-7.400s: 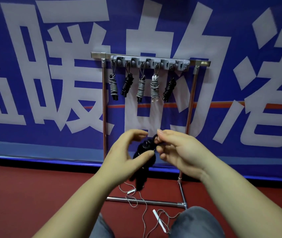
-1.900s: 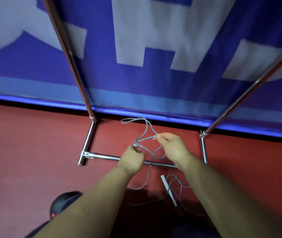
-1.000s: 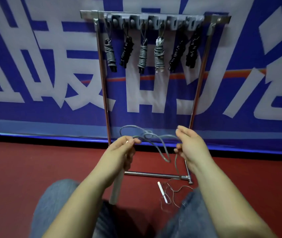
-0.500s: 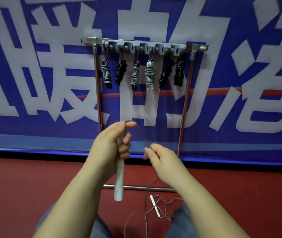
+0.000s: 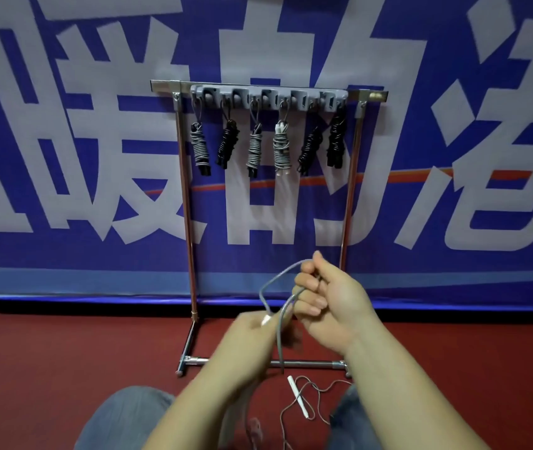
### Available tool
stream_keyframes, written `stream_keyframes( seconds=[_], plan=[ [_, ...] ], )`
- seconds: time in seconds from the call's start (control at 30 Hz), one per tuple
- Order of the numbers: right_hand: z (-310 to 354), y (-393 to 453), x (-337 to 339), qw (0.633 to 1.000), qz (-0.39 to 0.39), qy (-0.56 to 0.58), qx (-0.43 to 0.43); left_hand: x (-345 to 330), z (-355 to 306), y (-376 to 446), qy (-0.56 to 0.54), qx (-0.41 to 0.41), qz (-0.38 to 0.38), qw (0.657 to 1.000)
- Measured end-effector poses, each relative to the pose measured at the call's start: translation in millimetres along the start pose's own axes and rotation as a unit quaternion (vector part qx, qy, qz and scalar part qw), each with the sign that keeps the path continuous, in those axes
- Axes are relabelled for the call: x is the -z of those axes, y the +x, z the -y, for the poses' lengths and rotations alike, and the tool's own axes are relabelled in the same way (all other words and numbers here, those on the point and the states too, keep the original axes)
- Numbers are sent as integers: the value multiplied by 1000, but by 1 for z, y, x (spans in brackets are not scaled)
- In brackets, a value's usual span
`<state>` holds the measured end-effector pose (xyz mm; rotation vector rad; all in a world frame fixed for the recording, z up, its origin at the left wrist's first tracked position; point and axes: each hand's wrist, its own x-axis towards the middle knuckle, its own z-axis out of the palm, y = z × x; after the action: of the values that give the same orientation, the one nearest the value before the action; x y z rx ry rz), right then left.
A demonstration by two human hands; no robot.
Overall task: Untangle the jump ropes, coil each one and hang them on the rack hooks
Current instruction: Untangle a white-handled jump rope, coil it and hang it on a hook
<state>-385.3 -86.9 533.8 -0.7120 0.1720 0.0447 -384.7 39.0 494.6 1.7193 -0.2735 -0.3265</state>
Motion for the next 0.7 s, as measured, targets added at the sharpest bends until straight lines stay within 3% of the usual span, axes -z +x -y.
stream_keyframes(
  seconds=[0.1,0.2,0.33,0.47,0.57,0.7],
  plan=[
    [16,2,7,997,-38,9,66,4,-6,-3,-89,41,98,990],
    [29,1,15,991,-72,-35,106,15,-11,-2,-118,9,120,986],
    [20,3,14,978,-99,-124,135,16,-18,-1,-182,-33,53,981],
    [-13,0,13,973,-38,-225,25,17,-24,3,-278,-32,-46,959],
    [-35,-7,16,927,60,-365,-61,20,-31,4,-339,-37,-83,936],
    [-43,-11,15,827,155,-540,13,25,-37,3,-392,-33,-88,915]
  ],
)
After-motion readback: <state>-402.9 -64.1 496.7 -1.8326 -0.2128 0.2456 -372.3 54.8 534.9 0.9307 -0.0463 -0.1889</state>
